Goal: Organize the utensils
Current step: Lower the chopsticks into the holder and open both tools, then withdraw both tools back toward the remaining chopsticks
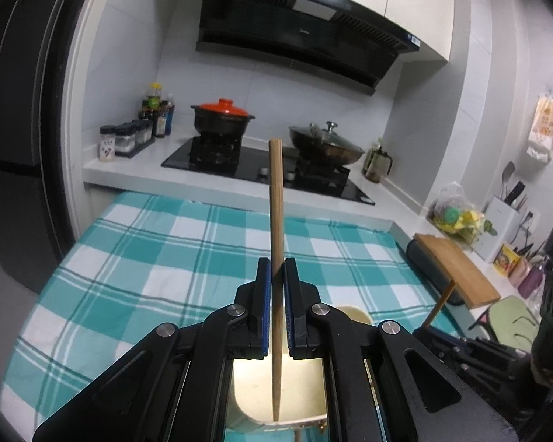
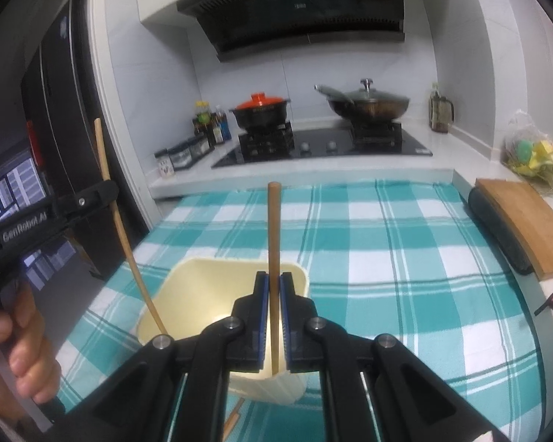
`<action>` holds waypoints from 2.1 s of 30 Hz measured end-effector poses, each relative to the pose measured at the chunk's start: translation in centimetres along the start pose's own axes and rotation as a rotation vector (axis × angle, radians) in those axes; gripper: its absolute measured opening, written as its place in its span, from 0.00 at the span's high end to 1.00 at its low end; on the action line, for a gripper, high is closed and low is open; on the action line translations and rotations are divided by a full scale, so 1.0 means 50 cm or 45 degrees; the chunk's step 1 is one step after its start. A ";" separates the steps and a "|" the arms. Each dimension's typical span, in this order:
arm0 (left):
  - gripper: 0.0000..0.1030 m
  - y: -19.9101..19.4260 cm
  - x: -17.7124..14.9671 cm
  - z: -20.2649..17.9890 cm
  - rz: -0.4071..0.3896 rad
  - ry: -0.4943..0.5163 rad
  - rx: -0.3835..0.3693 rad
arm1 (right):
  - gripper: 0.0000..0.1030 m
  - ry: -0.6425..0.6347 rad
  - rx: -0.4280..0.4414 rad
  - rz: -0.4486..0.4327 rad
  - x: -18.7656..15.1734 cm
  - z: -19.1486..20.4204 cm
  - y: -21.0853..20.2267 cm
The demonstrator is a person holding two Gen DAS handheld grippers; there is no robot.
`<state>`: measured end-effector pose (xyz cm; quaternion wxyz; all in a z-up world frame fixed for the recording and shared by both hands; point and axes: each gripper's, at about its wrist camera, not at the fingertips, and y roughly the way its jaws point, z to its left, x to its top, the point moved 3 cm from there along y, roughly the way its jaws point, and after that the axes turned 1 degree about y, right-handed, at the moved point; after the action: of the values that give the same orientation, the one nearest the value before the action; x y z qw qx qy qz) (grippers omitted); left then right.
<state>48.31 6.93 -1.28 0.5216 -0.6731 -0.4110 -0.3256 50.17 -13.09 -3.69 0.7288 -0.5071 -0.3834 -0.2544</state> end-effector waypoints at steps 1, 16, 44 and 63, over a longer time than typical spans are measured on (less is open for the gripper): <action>0.95 0.005 -0.010 0.003 0.015 0.001 0.005 | 0.94 0.012 -0.001 0.022 -0.004 -0.005 0.007; 0.25 -0.092 -0.135 0.066 0.212 -0.020 0.011 | 0.55 0.210 0.082 0.097 -0.053 -0.069 -0.052; 0.01 -0.396 -0.389 0.034 0.387 0.058 0.144 | 0.12 0.035 -0.141 0.136 -0.451 -0.046 -0.353; 0.01 -0.479 -0.397 0.161 0.290 -0.002 0.372 | 0.00 0.039 0.030 0.171 -0.472 -0.010 -0.330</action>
<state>18.09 13.30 -10.04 0.6470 -0.6327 -0.3752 -0.2008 24.19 -19.85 -14.10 0.7559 -0.5191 -0.3402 -0.2083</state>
